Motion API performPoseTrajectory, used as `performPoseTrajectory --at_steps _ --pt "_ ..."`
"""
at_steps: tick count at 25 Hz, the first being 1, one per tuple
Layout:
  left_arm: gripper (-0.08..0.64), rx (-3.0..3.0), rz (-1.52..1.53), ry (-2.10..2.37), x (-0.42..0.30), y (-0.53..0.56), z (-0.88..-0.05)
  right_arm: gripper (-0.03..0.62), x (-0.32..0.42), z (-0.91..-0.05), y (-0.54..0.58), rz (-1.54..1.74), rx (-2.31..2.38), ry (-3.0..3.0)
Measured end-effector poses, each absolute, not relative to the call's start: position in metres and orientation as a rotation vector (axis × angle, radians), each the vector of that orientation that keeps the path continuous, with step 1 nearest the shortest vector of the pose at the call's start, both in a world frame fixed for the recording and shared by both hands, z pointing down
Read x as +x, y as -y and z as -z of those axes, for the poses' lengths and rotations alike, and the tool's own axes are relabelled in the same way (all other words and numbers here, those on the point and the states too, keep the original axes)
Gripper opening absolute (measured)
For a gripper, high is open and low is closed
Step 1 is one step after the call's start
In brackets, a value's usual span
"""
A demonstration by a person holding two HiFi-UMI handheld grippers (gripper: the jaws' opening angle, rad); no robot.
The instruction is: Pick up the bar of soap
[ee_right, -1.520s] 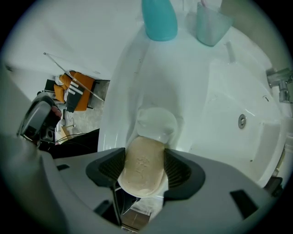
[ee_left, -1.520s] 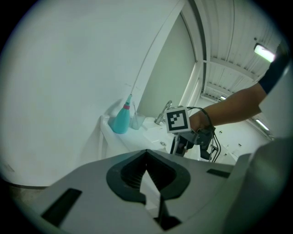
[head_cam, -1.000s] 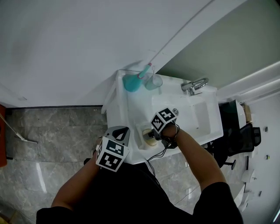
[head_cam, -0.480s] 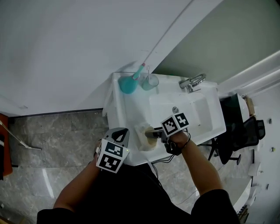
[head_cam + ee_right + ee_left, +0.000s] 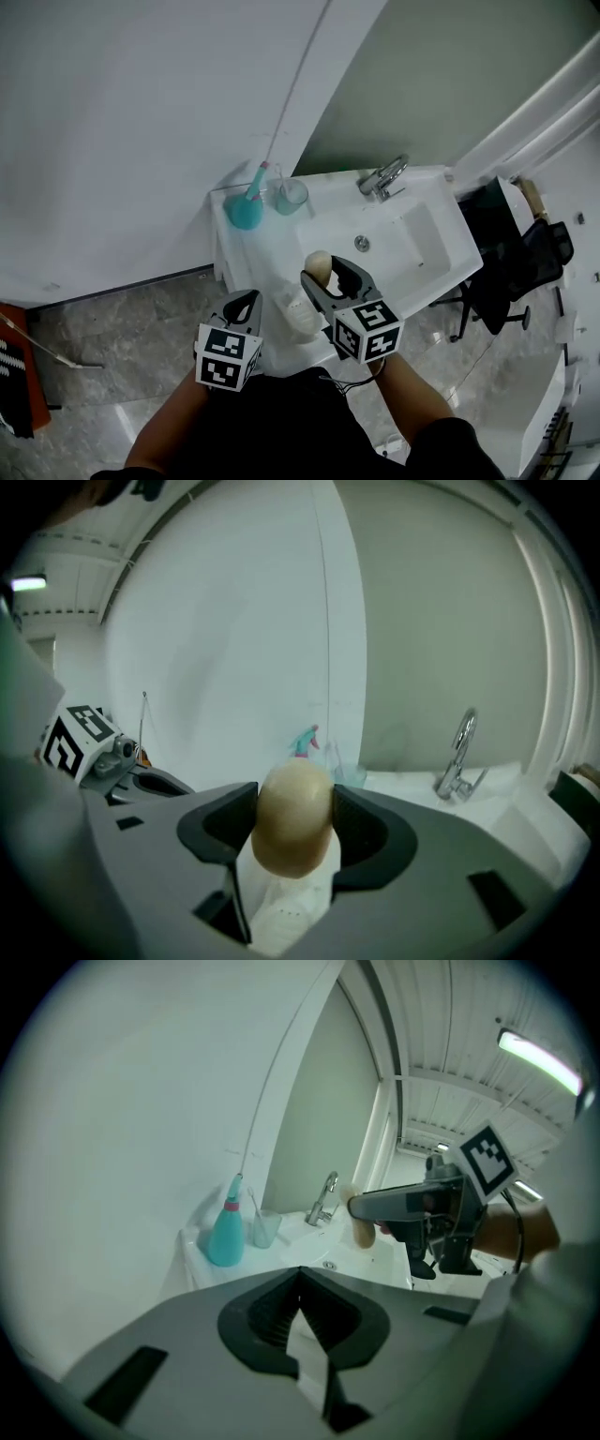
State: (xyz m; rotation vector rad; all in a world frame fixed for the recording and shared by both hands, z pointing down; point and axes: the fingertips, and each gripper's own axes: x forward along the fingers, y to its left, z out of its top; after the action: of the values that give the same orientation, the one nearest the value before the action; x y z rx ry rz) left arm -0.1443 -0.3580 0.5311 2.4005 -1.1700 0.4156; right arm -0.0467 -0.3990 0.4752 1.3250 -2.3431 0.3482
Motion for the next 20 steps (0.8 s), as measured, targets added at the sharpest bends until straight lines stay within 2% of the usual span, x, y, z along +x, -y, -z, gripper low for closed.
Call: performPoseTrajectory --at_steps 12,20 --pt "0.008 2.5 -0.275 1.283 -0.113 0.384 -0.458 0.265 -0.024 -0.369 0.378 0.137 1.676 2.522" --pt "0.008 2.519 -0.274 1.326 -0.088 0.387 -0.442 0.265 0.0 -0.383 0.38 0.072 1.612 2.586"
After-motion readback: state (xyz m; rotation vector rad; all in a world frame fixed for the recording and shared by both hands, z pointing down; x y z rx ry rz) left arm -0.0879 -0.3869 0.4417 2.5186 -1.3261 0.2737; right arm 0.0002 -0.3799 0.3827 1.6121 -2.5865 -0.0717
